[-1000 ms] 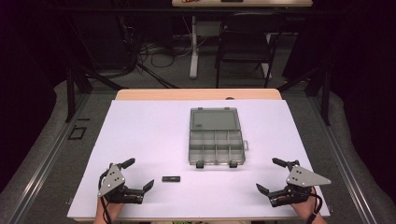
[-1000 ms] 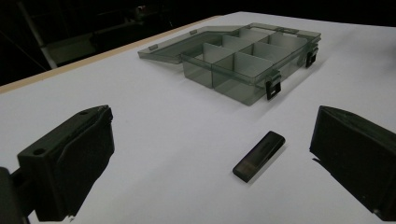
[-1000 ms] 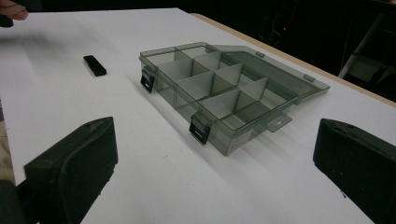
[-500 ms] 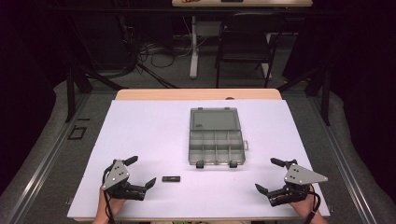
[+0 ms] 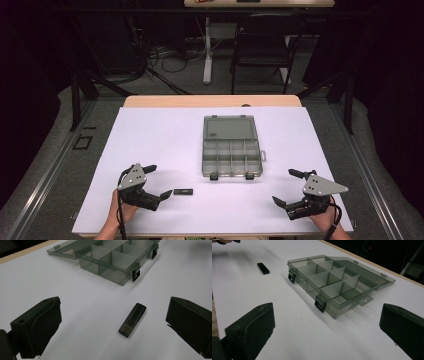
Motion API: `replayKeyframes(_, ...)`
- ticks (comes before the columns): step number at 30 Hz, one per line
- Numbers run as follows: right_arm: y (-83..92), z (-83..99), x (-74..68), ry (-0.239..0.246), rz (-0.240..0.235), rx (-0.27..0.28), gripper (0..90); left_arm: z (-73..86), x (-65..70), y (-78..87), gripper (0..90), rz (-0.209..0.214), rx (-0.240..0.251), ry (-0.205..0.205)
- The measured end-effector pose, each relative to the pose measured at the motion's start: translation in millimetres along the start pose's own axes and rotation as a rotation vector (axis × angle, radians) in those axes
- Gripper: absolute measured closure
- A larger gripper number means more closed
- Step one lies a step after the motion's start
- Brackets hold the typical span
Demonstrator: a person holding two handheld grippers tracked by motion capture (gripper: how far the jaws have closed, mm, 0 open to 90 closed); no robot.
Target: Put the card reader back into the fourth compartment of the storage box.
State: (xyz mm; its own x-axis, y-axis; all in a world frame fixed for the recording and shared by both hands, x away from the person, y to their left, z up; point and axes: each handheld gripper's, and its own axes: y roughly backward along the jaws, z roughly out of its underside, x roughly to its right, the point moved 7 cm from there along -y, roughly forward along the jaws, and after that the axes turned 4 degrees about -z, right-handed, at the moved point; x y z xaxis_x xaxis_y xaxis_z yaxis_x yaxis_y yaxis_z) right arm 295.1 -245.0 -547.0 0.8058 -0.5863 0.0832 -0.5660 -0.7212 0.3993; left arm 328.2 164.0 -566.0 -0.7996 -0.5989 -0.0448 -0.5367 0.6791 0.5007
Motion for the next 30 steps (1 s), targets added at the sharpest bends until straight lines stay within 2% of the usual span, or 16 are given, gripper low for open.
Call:
replayKeyframes(7,-0.2,0.3,-0.4,-0.001,-0.005,-0.002,0.0,-2.7,-0.2,-8.6,0.0,0.053,-0.022,-0.028)
replayKeyframes(10,-1.0,0.7,0.0,0.001,-0.006,-0.005,0.0,-3.3,-1.0,-12.6,0.0,0.082,-0.033,-0.054)
replayKeyframes(13,-1.0,0.8,0.1,0.002,-0.006,-0.006,0.0,-2.9,-3.0,-15.2,0.0,0.085,-0.046,-0.065)
replayKeyframes(16,-1.1,0.9,0.2,0.003,-0.006,-0.007,0.0,-1.8,-4.9,-20.8,0.0,0.113,-0.072,-0.072)
replayKeyframes(25,-0.9,1.4,-0.2,0.008,-0.010,-0.014,0.0,0.4,-4.8,-30.1,0.5,0.140,-0.129,-0.118)
replayKeyframes(30,-1.1,1.8,-0.3,0.008,-0.012,-0.018,0.0,2.1,-4.5,-33.4,6.2,0.170,-0.153,-0.144)
